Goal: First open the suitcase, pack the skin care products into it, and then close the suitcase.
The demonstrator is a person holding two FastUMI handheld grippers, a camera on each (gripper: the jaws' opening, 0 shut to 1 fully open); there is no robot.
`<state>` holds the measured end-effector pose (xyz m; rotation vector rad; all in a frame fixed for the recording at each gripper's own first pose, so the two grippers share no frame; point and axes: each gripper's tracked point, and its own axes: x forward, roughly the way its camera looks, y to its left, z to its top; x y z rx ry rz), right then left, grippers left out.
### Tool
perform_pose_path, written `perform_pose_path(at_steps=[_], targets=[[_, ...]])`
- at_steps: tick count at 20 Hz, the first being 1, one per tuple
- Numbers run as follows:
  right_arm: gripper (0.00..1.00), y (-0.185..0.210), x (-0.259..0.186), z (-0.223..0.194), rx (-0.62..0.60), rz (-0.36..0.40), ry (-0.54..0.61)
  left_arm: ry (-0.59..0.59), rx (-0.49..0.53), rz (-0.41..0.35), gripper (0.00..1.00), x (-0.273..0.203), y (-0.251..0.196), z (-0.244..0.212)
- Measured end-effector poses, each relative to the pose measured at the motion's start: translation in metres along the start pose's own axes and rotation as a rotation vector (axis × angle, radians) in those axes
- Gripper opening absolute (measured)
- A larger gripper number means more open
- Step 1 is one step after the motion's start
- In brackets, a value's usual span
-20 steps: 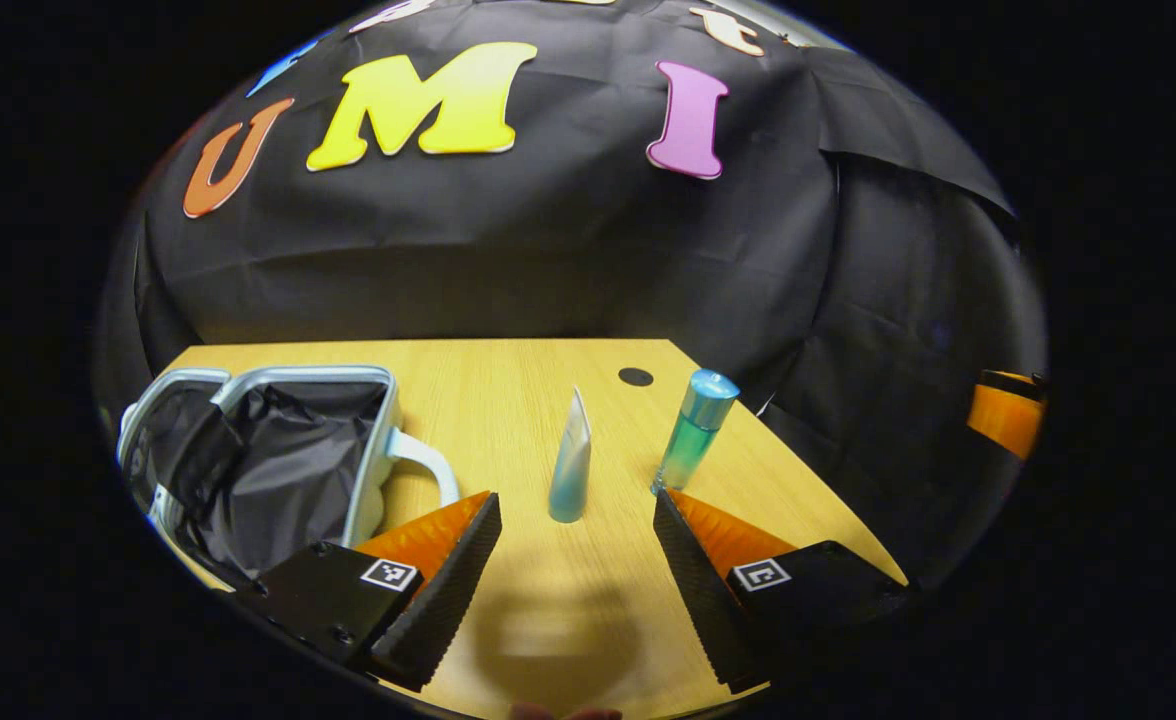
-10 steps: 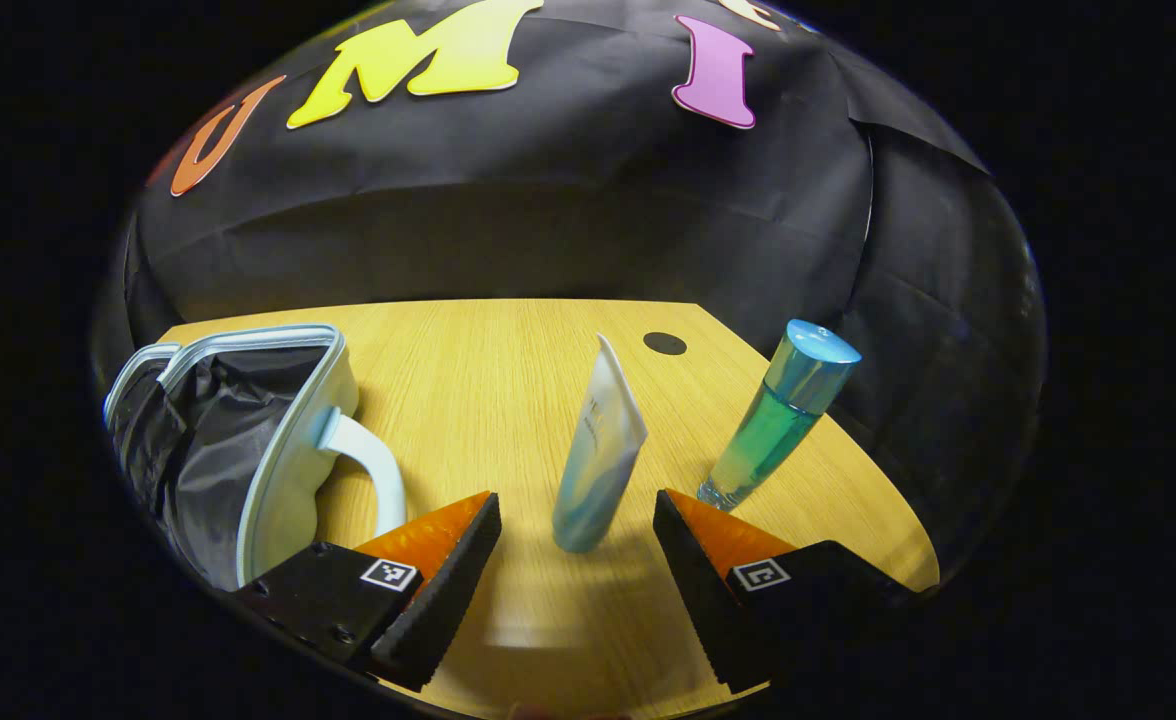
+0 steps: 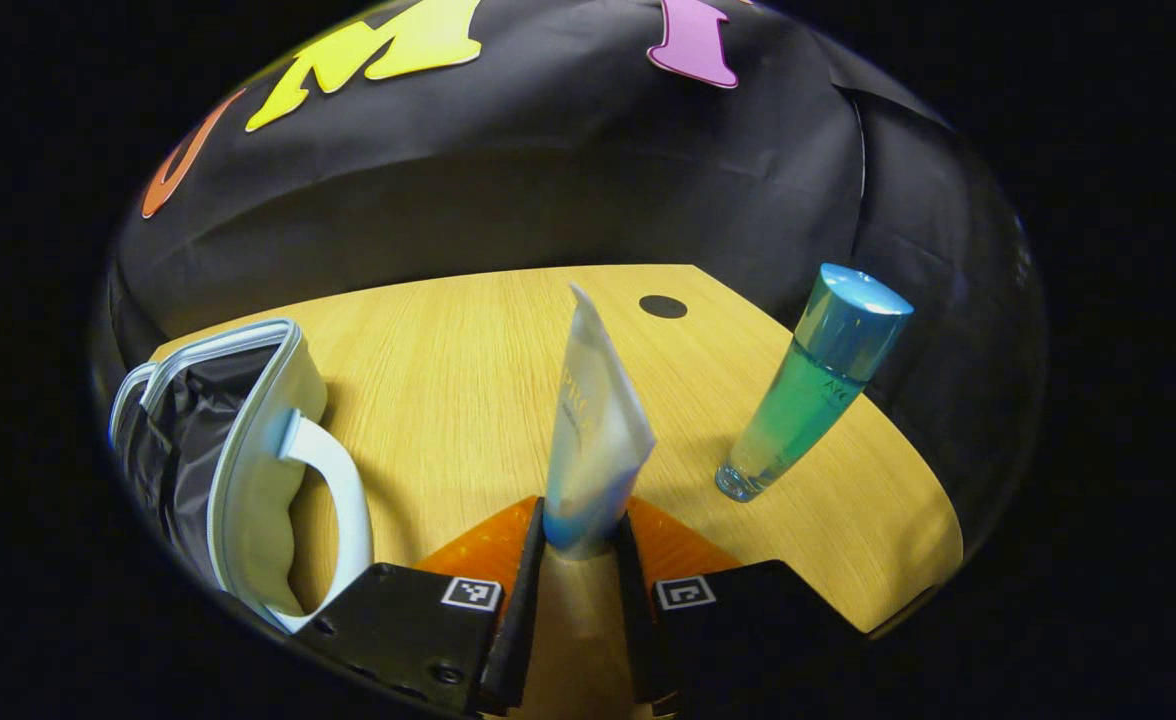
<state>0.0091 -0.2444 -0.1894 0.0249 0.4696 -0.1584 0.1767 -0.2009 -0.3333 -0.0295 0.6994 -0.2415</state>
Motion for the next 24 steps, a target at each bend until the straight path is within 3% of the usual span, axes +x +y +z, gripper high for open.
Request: perform_pose_path(at_steps=[1, 6, 7, 8, 10, 18, 23, 24], targets=[[0.79, 0.003, 0.003, -0.001, 0.0, 0.007, 0.002, 0.005, -0.014, -0.011, 0.39, -0.002, 0.0, 0.001], [0.79, 0.041, 0.027, -0.018, -0.004, 0.111, 0.037, -0.061, -0.034, -0.057, 0.35, -0.05, -0.005, 0.036], [0.8, 0.05, 0.036, -0.024, -0.003, 0.133, 0.046, -0.077, -0.039, -0.061, 0.42, -0.065, -0.003, 0.044], [0.79, 0.061, 0.047, -0.03, -0.002, 0.155, 0.059, -0.088, -0.05, -0.062, 0.35, -0.079, -0.001, 0.048], [0.79, 0.083, 0.072, -0.04, 0.001, 0.195, 0.077, -0.094, -0.088, -0.055, 0.35, -0.111, 0.007, 0.052], [0.78, 0.157, 0.156, -0.051, -0.015, 0.275, 0.101, -0.08, -0.231, 0.114, 0.35, -0.214, 0.092, 0.035], [0.8, 0.17, 0.179, -0.056, -0.02, 0.267, 0.123, -0.045, -0.293, 0.212, 0.35, -0.252, 0.148, 0.009], [0.75, 0.169, 0.183, -0.057, -0.025, 0.257, 0.128, -0.041, -0.31, 0.227, 0.35, -0.258, 0.156, 0.006]])
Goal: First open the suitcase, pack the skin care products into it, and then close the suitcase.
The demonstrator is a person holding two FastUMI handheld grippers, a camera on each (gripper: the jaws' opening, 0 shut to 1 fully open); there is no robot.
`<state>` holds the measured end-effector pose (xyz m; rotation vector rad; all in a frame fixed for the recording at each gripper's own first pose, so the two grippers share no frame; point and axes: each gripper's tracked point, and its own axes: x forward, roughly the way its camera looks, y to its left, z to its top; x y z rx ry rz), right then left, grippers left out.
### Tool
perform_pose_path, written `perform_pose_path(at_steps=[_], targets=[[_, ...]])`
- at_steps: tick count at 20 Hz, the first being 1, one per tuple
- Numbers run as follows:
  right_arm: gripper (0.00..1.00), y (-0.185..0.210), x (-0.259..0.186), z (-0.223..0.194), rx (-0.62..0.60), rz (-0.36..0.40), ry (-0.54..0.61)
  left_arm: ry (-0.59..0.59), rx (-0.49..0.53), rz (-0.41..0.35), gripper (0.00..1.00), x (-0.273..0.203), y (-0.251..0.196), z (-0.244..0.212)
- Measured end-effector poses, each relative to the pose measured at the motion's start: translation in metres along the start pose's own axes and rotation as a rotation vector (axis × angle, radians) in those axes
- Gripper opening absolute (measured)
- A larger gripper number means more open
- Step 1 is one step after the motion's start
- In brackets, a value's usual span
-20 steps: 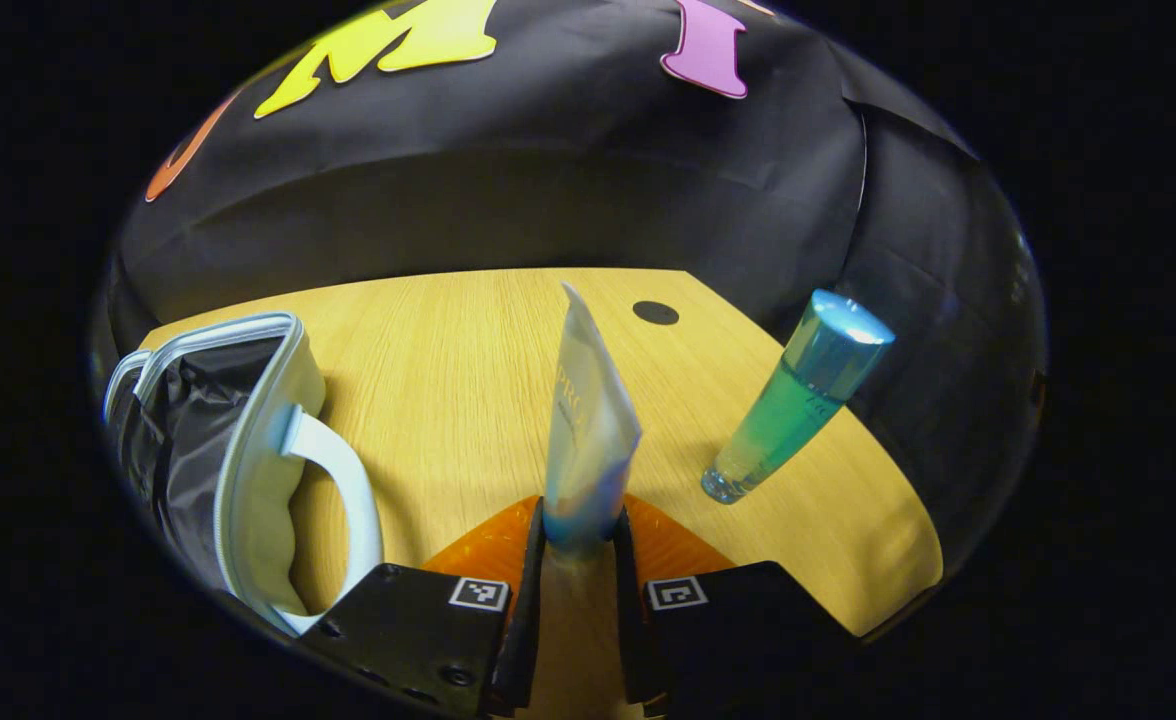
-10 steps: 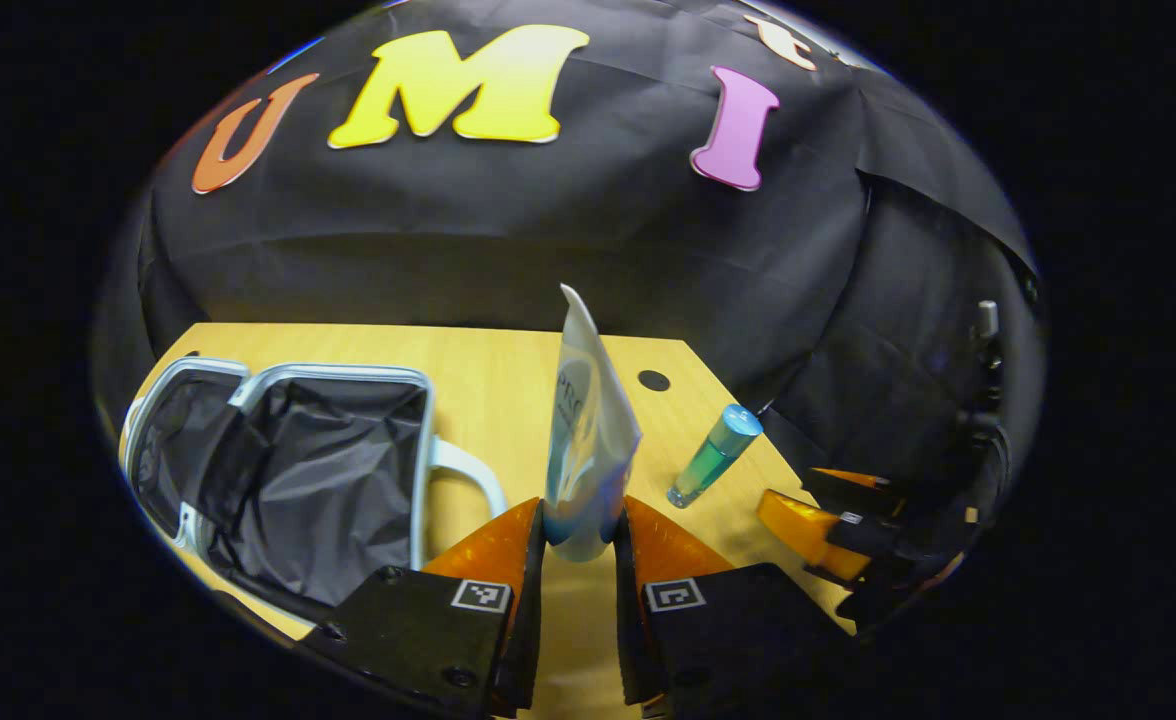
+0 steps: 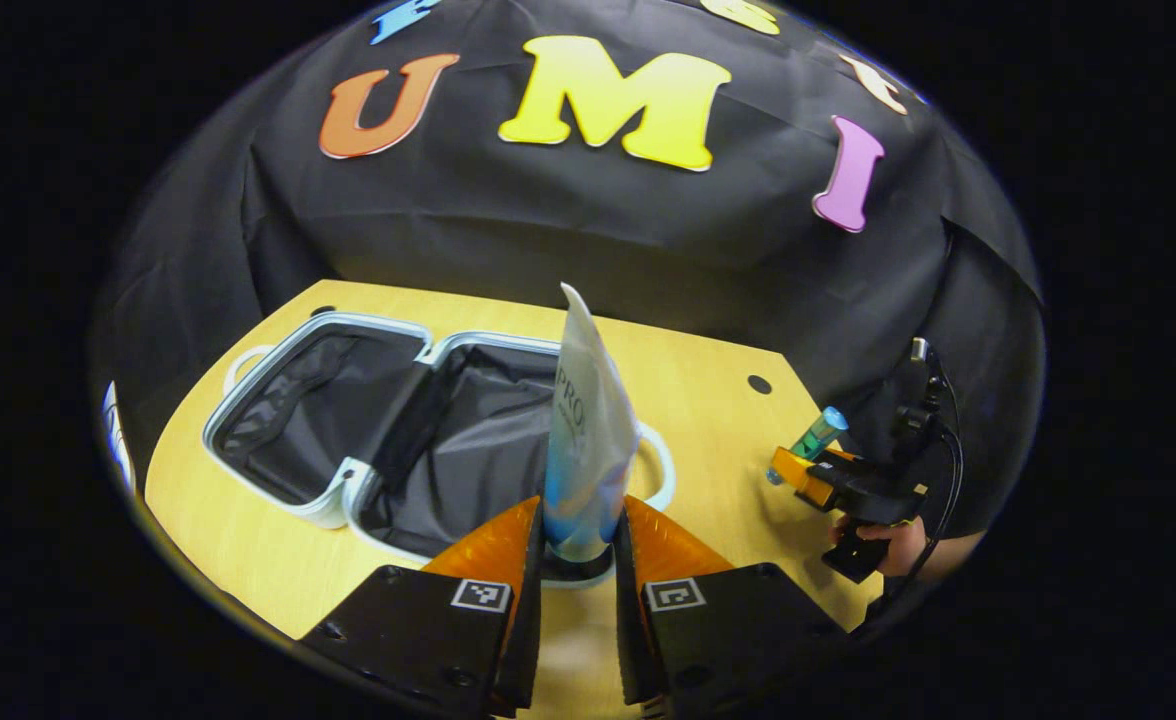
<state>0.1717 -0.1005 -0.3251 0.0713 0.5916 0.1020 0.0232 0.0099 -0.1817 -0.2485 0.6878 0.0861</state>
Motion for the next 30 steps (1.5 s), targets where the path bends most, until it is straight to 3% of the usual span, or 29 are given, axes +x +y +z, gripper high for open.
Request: perform_pose_path(at_steps=[3, 5, 9, 13, 18, 22, 28, 30], targets=[[0.57, -0.006, 0.011, -0.002, -0.004, -0.04, 0.025, 0.0, -0.046, 0.025, 0.35, -0.008, 0.025, 0.004], [0.39, -0.007, 0.014, 0.0, -0.011, -0.041, 0.035, 0.004, -0.06, 0.014, 0.35, -0.01, 0.033, 0.009], [0.32, -0.005, -0.002, 0.005, 0.001, -0.042, 0.068, 0.03, -0.026, -0.039, 0.35, 0.001, 0.048, 0.021], [0.33, 0.009, -0.052, 0.019, 0.024, -0.001, 0.061, 0.126, 0.008, -0.103, 0.35, 0.022, 0.063, 0.02], [0.33, 0.04, -0.138, 0.031, 0.055, 0.112, 0.072, 0.426, 0.037, -0.168, 0.35, 0.061, 0.085, -0.007], [0.33, 0.052, -0.191, 0.033, 0.191, 0.154, 0.079, 0.616, 0.076, -0.205, 0.35, 0.09, 0.09, -0.023], [0.33, 0.055, -0.239, 0.029, 0.273, 0.143, 0.06, 0.924, 0.152, -0.188, 0.35, 0.111, 0.104, -0.055], [0.33, 0.057, -0.246, 0.03, 0.289, 0.139, 0.048, 0.973, 0.161, -0.158, 0.35, 0.119, 0.109, -0.059]])
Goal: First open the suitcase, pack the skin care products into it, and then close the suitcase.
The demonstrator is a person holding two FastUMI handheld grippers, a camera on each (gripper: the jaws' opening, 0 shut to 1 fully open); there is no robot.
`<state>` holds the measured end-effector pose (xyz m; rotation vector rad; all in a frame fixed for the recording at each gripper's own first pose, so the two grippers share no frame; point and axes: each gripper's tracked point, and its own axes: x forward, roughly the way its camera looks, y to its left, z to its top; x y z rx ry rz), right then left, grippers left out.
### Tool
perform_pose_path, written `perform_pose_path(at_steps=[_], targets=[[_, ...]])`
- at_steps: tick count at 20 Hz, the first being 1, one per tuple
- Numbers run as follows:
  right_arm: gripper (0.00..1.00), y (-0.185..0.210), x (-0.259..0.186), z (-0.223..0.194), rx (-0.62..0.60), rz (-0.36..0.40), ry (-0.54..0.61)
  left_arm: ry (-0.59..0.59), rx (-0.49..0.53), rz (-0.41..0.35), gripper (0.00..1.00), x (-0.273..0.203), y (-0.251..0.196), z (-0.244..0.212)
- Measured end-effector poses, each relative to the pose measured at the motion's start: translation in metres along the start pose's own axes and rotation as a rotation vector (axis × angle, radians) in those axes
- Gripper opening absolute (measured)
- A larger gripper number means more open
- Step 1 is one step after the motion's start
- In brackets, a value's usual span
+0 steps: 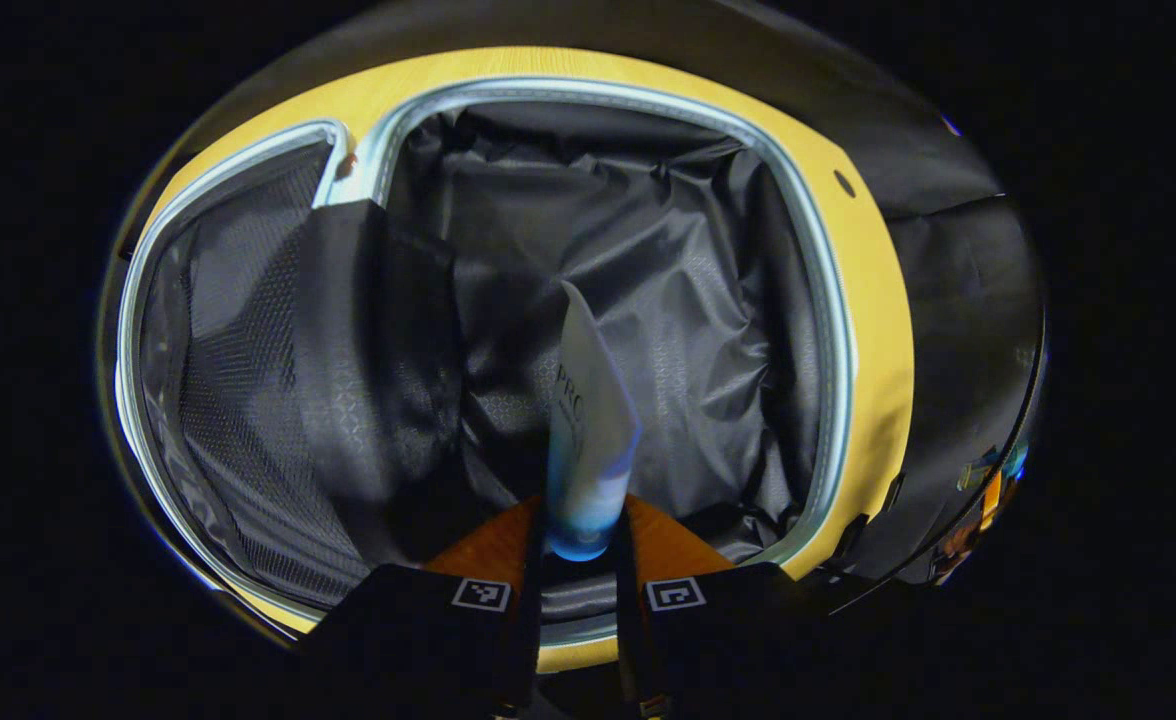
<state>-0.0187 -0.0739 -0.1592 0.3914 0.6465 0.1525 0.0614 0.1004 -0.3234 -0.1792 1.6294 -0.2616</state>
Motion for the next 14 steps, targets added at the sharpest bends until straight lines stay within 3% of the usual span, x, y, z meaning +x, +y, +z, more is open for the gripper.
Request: perform_pose_path(at_steps=[7, 14], targets=[[0.3, 0.003, -0.011, -0.007, 0.026, -0.009, -0.01, 0.088, -0.02, 0.07, 0.35, 0.011, 0.006, 0.004], [0.33, 0.016, -0.008, -0.002, -0.018, 0.01, -0.008, 0.078, -0.035, 0.085, 0.45, 0.014, 0.003, 0.005]])
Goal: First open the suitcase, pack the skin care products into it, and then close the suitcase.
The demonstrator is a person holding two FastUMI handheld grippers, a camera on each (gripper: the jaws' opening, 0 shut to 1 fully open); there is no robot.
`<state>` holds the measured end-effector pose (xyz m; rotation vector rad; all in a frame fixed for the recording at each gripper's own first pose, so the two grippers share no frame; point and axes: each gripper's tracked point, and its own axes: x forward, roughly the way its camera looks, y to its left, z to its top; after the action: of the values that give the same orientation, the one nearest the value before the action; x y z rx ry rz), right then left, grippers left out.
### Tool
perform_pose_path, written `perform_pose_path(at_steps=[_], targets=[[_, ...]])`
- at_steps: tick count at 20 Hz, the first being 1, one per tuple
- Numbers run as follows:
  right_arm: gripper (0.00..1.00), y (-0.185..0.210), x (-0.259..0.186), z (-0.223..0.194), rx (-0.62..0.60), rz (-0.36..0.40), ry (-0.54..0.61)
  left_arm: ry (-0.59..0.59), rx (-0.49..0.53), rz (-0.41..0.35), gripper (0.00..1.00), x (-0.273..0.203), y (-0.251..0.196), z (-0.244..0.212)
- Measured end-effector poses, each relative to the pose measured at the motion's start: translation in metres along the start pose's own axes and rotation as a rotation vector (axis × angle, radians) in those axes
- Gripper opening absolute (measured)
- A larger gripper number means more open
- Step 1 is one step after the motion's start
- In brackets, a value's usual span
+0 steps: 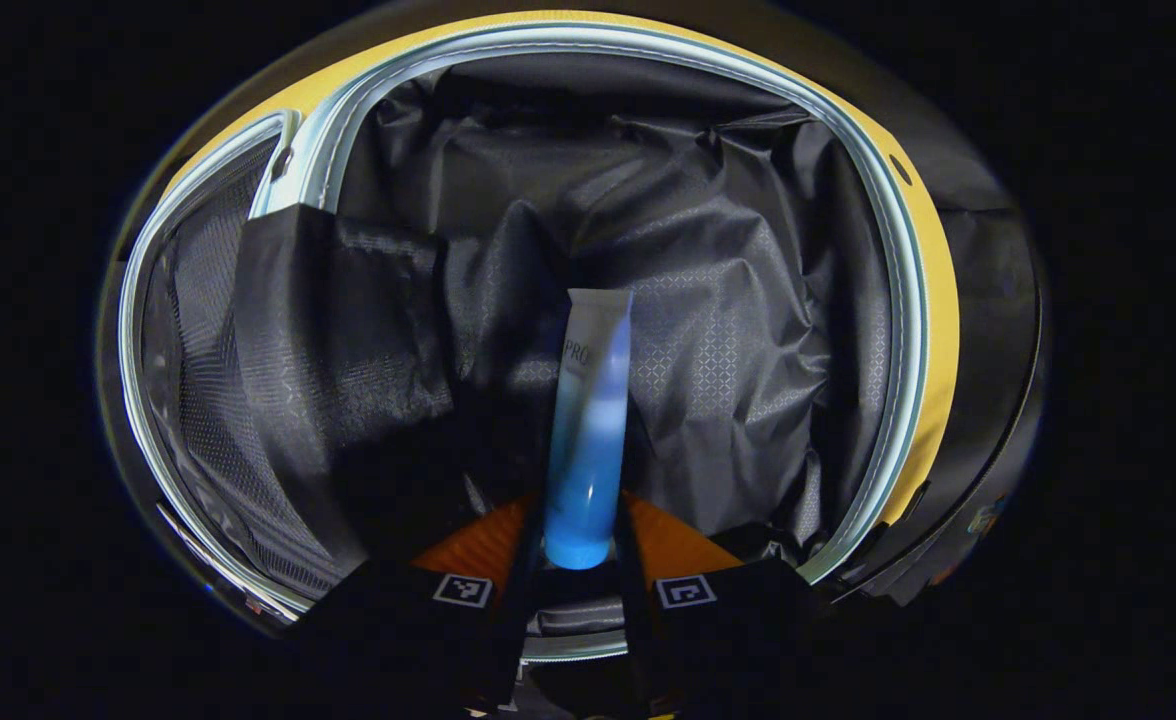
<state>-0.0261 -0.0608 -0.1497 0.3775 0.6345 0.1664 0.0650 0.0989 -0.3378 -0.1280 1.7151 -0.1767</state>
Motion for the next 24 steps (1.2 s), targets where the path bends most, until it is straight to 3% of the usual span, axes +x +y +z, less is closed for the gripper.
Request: perform_pose_path(at_steps=[1, 2, 4, 10, 15, 16, 17, 19, 21, 24], targets=[[0.33, 0.003, 0.002, 0.0, -0.011, 0.004, 0.004, -0.005, -0.013, -0.013, 0.58, -0.001, -0.002, -0.001], [0.33, 0.007, 0.003, -0.001, -0.021, 0.011, 0.008, -0.014, -0.024, -0.026, 0.57, -0.003, -0.004, -0.003], [0.3, 0.019, 0.007, -0.002, -0.039, 0.032, 0.02, -0.04, -0.034, -0.046, 0.75, -0.007, -0.01, -0.006], [0.32, 0.071, 0.03, -0.003, -0.111, 0.121, 0.072, -0.19, -0.098, -0.156, 0.78, -0.044, -0.03, -0.022], [0.33, 0.15, 0.072, -0.007, -0.184, 0.25, 0.18, -0.511, -0.104, -0.226, 0.78, -0.114, -0.037, -0.051], [0.33, 0.164, 0.08, -0.011, -0.185, 0.279, 0.212, -0.597, -0.104, -0.218, 0.9, -0.13, -0.033, -0.061], [0.33, 0.18, 0.088, -0.018, -0.186, 0.309, 0.251, -0.68, -0.094, -0.197, 0.79, -0.145, -0.031, -0.071], [0.33, 0.207, 0.111, -0.031, -0.184, 0.35, 0.35, -0.851, -0.067, -0.123, 0.88, -0.175, -0.012, -0.097], [0.33, 0.222, 0.134, -0.044, -0.163, 0.344, 0.444, -0.991, -0.087, -0.075, 0.89, -0.195, 0.005, -0.127], [0.33, 0.235, 0.177, -0.07, -0.09, 0.291, 0.562, -1.106, -0.157, -0.035, 0.92, -0.207, 0.032, -0.179]])
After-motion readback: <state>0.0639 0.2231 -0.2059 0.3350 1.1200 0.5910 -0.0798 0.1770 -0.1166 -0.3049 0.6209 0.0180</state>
